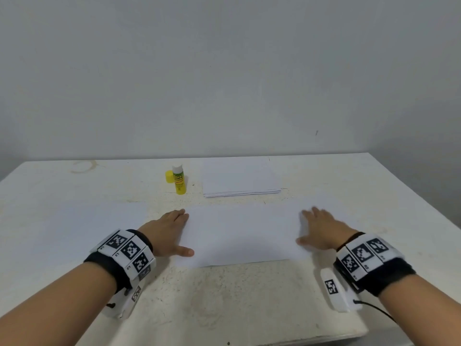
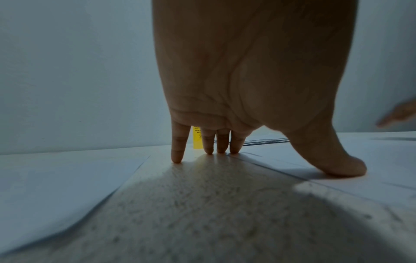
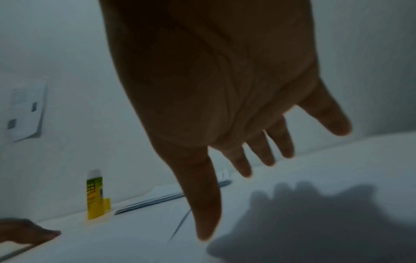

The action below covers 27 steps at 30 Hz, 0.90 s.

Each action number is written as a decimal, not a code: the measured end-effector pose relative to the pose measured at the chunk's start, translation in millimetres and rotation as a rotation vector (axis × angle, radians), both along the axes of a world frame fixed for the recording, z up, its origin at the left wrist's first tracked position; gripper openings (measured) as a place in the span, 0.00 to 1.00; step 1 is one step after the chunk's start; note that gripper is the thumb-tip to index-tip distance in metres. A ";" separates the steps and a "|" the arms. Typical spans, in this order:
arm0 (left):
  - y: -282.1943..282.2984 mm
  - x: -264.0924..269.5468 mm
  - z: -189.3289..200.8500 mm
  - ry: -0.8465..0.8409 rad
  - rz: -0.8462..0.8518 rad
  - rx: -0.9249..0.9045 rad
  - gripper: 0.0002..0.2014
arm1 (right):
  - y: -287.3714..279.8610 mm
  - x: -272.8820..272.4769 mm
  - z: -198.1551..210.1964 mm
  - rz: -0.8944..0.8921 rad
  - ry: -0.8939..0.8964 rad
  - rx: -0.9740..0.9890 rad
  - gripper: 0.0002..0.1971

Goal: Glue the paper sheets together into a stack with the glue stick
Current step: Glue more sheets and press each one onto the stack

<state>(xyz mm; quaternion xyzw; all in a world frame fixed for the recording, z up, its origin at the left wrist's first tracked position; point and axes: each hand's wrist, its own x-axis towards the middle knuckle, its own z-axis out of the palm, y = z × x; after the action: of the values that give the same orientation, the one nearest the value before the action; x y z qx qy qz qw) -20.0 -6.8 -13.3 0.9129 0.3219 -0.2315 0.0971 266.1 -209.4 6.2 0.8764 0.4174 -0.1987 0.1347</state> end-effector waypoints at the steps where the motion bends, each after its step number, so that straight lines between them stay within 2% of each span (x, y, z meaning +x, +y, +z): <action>1: -0.5 -0.6 -1.1 0.009 -0.003 0.006 0.52 | 1.0 1.5 -5.7 0.005 0.051 -0.059 0.39; 5: 2.9 -7.0 -3.6 0.013 -0.001 0.013 0.46 | -1.3 13.2 -7.8 -0.036 0.096 -0.113 0.38; 8: 8.3 -11.9 -5.2 0.028 -0.007 -0.033 0.45 | 0.3 12.6 -2.8 -0.055 0.016 -0.057 0.43; 10: 8.4 -13.2 -5.5 0.029 -0.004 -0.058 0.47 | 8.7 -3.2 4.7 -0.043 -0.012 0.050 0.49; 14: 4.4 -12.3 -4.8 0.039 0.015 -0.067 0.48 | 43.8 -67.5 9.2 0.139 0.182 0.181 0.54; 16: 3.0 -11.8 -3.0 0.064 0.014 -0.062 0.48 | 61.6 -102.0 3.5 0.191 0.266 0.140 0.57; 19: -0.2 -11.4 0.2 0.105 0.001 -0.049 0.47 | 82.8 -136.3 -7.8 0.203 0.258 0.052 0.59; 23: -2.2 -10.2 2.6 0.172 -0.035 -0.012 0.47 | 92.6 -148.0 -21.0 0.195 0.205 -0.020 0.59; 27: -1.2 -12.5 2.5 0.199 -0.049 -0.025 0.54 | 92.3 -150.8 -22.4 0.160 0.219 0.008 0.54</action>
<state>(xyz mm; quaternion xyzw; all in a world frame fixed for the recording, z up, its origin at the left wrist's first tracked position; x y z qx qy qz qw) -32.5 -8.0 -10.7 0.8918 0.3044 -0.3272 0.0701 115.3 -117.1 -16.2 0.8140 0.4989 -0.2800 0.1004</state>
